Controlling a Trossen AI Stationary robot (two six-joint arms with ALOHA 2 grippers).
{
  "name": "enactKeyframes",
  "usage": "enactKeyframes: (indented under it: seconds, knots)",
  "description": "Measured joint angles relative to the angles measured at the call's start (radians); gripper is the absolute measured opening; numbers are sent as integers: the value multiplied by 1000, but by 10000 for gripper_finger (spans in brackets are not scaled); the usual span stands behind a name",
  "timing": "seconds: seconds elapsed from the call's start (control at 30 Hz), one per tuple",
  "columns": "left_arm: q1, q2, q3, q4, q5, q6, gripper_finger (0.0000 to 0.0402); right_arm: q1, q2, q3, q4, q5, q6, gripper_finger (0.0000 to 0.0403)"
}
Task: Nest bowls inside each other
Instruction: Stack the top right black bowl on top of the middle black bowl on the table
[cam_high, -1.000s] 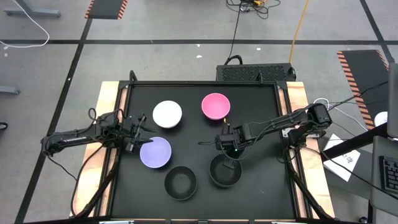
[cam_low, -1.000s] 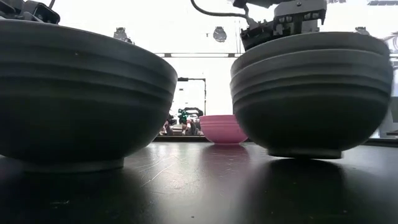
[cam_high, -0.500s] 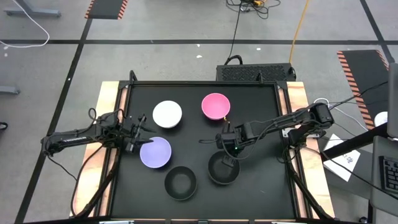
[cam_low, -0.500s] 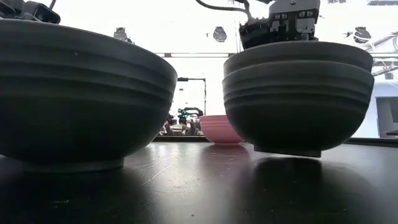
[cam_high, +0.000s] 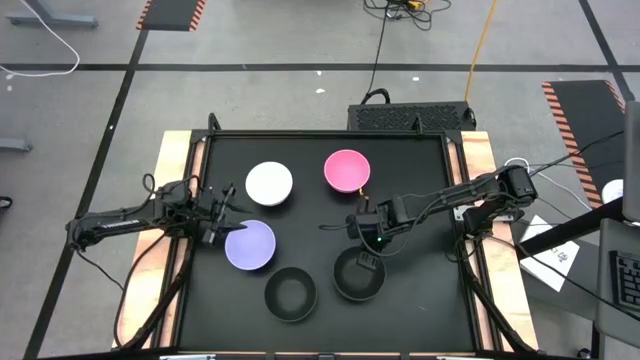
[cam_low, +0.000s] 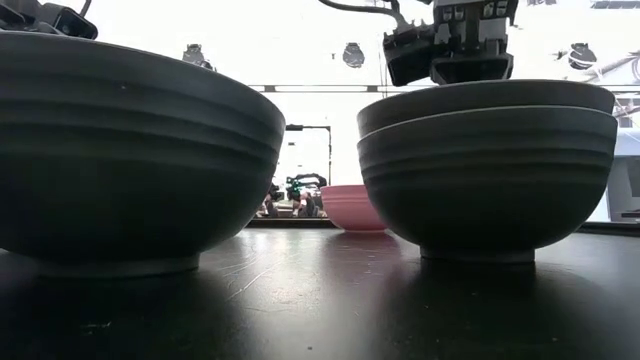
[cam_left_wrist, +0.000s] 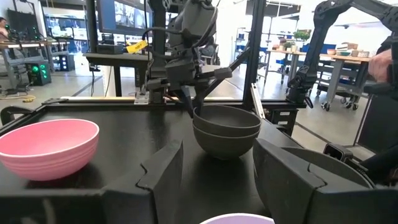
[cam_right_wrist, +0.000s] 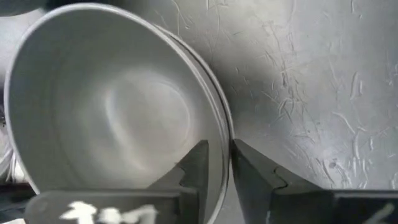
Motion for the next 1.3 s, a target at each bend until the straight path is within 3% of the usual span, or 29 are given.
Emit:
enactKeyframes:
  seconds: [0.4,0.8,0.93,1.13,1.3]
  knots:
    - [0,0,0,-2,0,0,200,-25,-38,1,31,-2,-28,94]
    - [0,0,0,-13,0,8,200,-65,-84,2,126,44,-102,92]
    - [0,0,0,-18,0,8,200,-74,-83,2,121,57,-133,67]
    - [0,0,0,-19,0,10,200,-71,-83,2,92,-32,-121,15]
    - [0,0,0,-17,-1,10,200,-72,-83,2,98,-20,-122,1]
